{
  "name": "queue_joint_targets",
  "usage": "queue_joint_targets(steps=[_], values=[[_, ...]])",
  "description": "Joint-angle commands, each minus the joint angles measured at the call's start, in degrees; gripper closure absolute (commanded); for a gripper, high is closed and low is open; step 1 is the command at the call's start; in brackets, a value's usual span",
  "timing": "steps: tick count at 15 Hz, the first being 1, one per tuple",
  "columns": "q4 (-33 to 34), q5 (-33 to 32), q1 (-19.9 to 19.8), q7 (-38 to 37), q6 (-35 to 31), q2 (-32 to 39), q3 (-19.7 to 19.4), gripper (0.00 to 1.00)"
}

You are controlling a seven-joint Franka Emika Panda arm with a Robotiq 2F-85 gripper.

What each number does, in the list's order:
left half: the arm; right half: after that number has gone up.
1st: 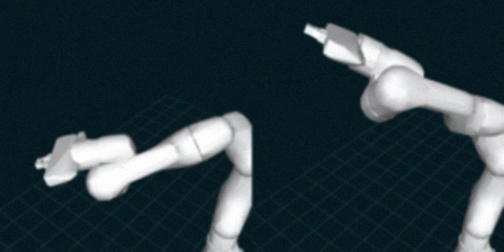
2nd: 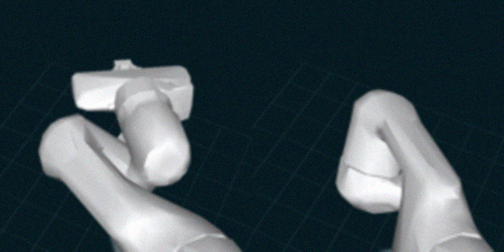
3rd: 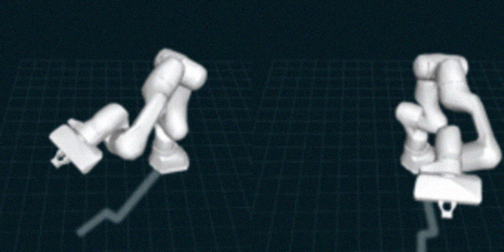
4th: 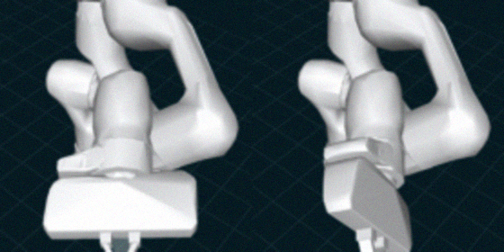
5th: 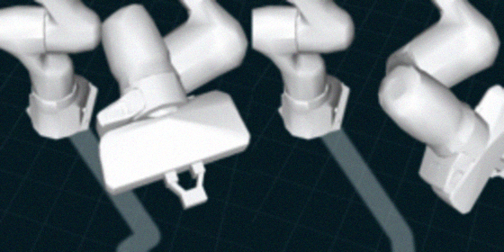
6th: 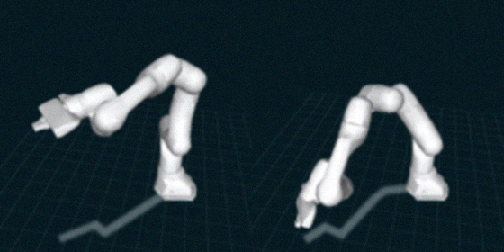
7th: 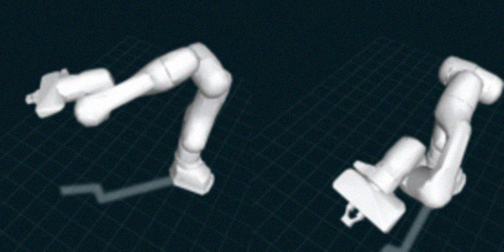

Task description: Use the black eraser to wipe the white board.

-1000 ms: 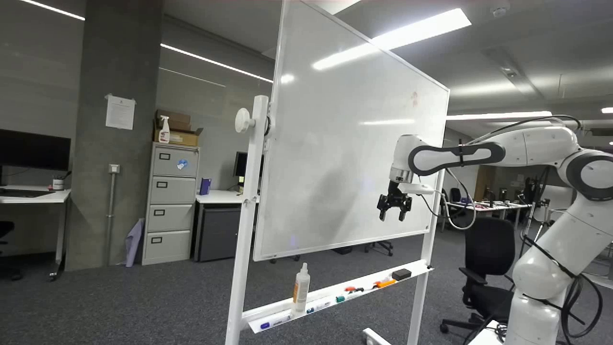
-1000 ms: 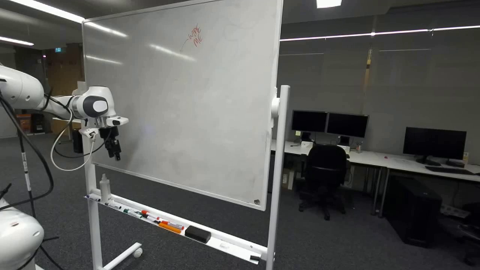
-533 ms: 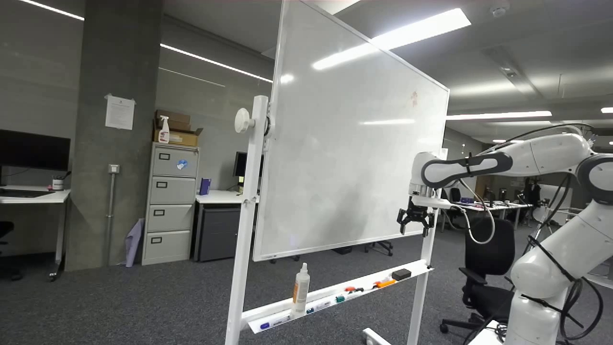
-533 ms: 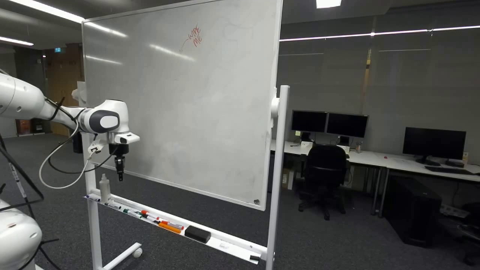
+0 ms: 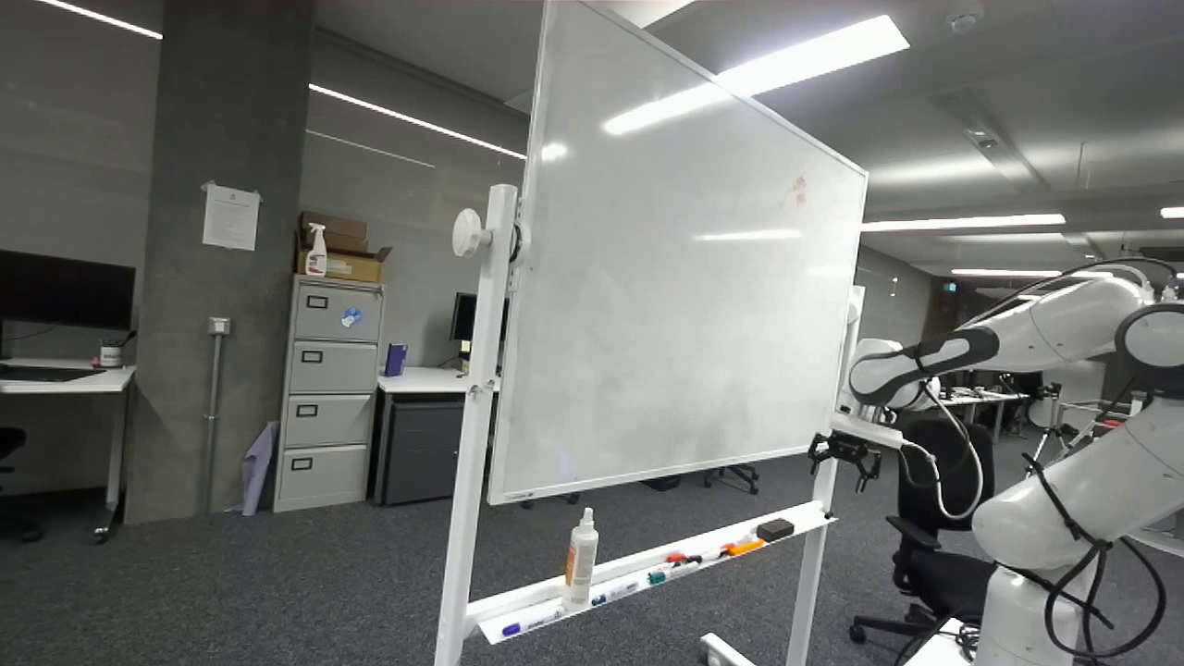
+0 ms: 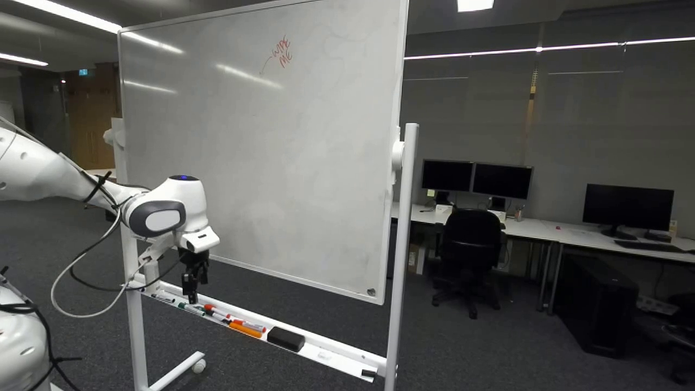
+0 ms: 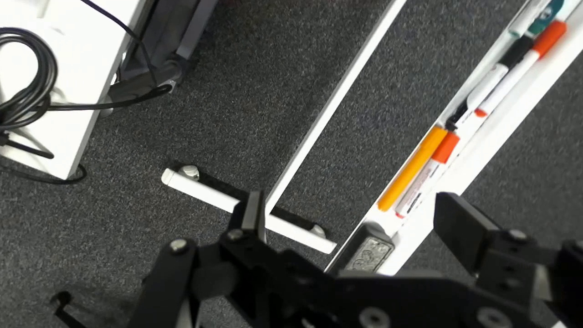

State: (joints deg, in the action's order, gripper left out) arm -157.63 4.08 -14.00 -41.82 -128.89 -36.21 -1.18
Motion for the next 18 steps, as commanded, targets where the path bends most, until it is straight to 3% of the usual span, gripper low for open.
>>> queue_joint_targets(steps=[1,6,12,18], values=[[-1.8,3.49,-2.9,-3.56,-12.61,6.61,-0.95,0.0],[-3.07,12.35,-2.34,-5.54,-30.48,16.59,-4.19,0.0],[0.62,20.9,0.62,-4.37,-41.35,29.92,-6.26,0.0],[6.7,13.5,-0.08,-6.72,-45.4,39.14,-4.12,0.0]])
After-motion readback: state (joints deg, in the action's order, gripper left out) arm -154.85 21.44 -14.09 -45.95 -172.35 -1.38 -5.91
